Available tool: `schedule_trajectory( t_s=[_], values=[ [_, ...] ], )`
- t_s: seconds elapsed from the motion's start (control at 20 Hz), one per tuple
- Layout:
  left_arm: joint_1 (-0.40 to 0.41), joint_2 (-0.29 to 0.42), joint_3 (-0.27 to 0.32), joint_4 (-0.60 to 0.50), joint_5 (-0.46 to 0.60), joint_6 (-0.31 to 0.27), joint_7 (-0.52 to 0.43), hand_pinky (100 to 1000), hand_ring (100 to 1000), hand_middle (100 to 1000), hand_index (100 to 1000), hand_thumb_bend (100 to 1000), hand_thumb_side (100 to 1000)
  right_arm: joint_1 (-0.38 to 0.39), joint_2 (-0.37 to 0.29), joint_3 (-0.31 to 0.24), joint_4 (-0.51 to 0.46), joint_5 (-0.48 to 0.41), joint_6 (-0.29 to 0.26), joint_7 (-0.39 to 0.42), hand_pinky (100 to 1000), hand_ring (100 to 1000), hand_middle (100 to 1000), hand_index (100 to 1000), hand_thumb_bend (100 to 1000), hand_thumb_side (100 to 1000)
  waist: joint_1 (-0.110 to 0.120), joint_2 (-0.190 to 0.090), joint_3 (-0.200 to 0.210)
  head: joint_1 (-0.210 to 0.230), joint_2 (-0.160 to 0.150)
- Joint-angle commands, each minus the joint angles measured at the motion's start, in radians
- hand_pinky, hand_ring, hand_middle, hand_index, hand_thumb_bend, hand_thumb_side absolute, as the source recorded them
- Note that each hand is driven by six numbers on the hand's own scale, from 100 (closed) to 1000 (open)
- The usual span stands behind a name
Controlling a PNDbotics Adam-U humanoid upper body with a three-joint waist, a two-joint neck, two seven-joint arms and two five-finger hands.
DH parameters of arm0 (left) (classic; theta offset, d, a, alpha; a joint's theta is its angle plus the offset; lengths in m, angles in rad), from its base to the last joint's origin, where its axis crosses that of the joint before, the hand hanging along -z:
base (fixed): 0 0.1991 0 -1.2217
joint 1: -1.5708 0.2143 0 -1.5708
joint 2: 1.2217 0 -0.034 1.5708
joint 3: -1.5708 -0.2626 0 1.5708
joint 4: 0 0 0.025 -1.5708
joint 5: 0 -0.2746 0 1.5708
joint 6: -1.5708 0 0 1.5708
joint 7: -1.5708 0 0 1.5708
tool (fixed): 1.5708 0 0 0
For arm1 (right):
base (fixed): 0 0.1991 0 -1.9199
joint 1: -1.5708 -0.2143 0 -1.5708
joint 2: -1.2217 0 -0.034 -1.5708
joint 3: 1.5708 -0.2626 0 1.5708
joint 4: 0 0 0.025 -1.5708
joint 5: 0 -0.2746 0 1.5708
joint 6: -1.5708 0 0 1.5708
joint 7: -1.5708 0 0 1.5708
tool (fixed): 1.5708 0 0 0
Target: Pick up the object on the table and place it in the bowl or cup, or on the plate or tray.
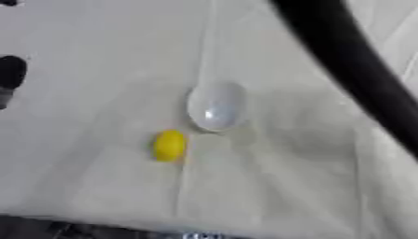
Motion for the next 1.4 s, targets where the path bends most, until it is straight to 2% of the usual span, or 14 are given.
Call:
schedule_trajectory(
  t_s=[0.05,0.4,0.45,0.5,0.6,0.65,0.75,0.8,0.85,0.95,1.05,1.1,1.15,1.4],
  values=[
    [-0.005,0.015,0.013,-0.013,-0.003,0.001,0.0,529,680,787,823,417,725,-0.001,-0.017,-0.011,-0.013,0.005,-0.003,-0.008,240,554,707,714,100,928,-0.005,-0.01,0.001,0.002,-0.004],
    [-0.003,0.02,0.009,-0.012,-0.006,0.009,-0.007,528,680,787,819,419,726,-0.001,-0.017,-0.011,-0.013,0.005,-0.002,-0.008,240,554,707,712,100,929,-0.005,-0.01,0.0,0.001,-0.004],
    [-0.004,0.028,0.003,-0.011,-0.008,0.012,-0.015,530,678,777,817,452,704,-0.001,-0.017,-0.011,-0.013,0.005,-0.002,-0.007,240,554,707,712,100,929,-0.004,-0.011,-0.001,0.002,-0.004],
    [-0.005,0.047,-0.009,-0.007,-0.013,0.016,-0.04,530,678,777,817,452,704,-0.001,-0.018,-0.011,-0.013,0.004,-0.001,-0.007,240,554,707,712,100,929,-0.004,-0.011,-0.002,0.003,-0.004],
    [-0.013,0.086,-0.04,-0.003,-0.014,0.018,-0.104,530,678,772,814,572,655,-0.002,-0.02,-0.01,-0.013,0.004,-0.001,-0.006,239,554,707,712,100,929,-0.002,-0.011,-0.004,0.005,-0.004],
    [-0.018,0.108,-0.057,-0.003,-0.01,0.015,-0.138,532,679,772,817,546,677,-0.002,-0.021,-0.01,-0.013,0.003,-0.001,-0.005,239,554,707,712,100,929,-0.001,-0.011,-0.005,0.005,-0.004],
    [-0.034,0.154,-0.092,-0.001,0.006,0.007,-0.203,536,681,773,819,580,640,-0.003,-0.022,-0.009,-0.013,0.002,-0.002,-0.003,239,554,707,712,100,929,0.001,-0.011,-0.008,0.007,-0.004],
    [-0.043,0.173,-0.11,0.001,0.015,0.002,-0.233,535,681,773,818,567,657,-0.004,-0.023,-0.008,-0.013,0.002,-0.002,-0.002,239,554,707,712,100,929,0.001,-0.012,-0.008,0.008,-0.004],
    [-0.053,0.19,-0.125,0.002,0.024,-0.002,-0.259,539,682,773,819,613,597,-0.004,-0.024,-0.007,-0.013,0.001,-0.002,0.0,238,554,707,711,100,929,0.003,-0.012,-0.009,0.01,-0.004],
    [-0.074,0.215,-0.157,0.01,0.036,-0.01,-0.309,540,682,772,818,631,574,-0.006,-0.024,-0.006,-0.013,-0.001,-0.001,0.003,238,554,707,711,100,929,0.004,-0.013,-0.012,0.012,-0.004],
    [-0.091,0.225,-0.181,0.023,0.042,-0.012,-0.345,529,663,769,817,617,570,-0.007,-0.024,-0.005,-0.013,-0.004,-0.001,0.005,239,554,707,711,100,929,0.005,-0.014,-0.014,0.013,-0.004],
    [-0.097,0.224,-0.193,0.035,0.047,-0.007,-0.357,521,653,767,816,642,529,-0.008,-0.025,-0.005,-0.013,-0.004,-0.001,0.006,239,554,707,711,100,932,0.005,-0.015,-0.015,0.015,-0.004],
    [-0.101,0.221,-0.203,0.047,0.051,-0.001,-0.364,515,650,767,815,608,575,-0.009,-0.025,-0.005,-0.013,-0.005,-0.001,0.006,239,554,707,710,100,929,0.005,-0.016,-0.015,0.015,-0.004],
    [-0.121,0.195,-0.266,0.12,0.049,0.026,-0.394,507,650,765,812,610,576,-0.011,-0.027,-0.005,-0.013,-0.009,0.0,0.009,238,554,707,710,100,929,0.008,-0.017,-0.02,0.015,-0.004]
  ],
)
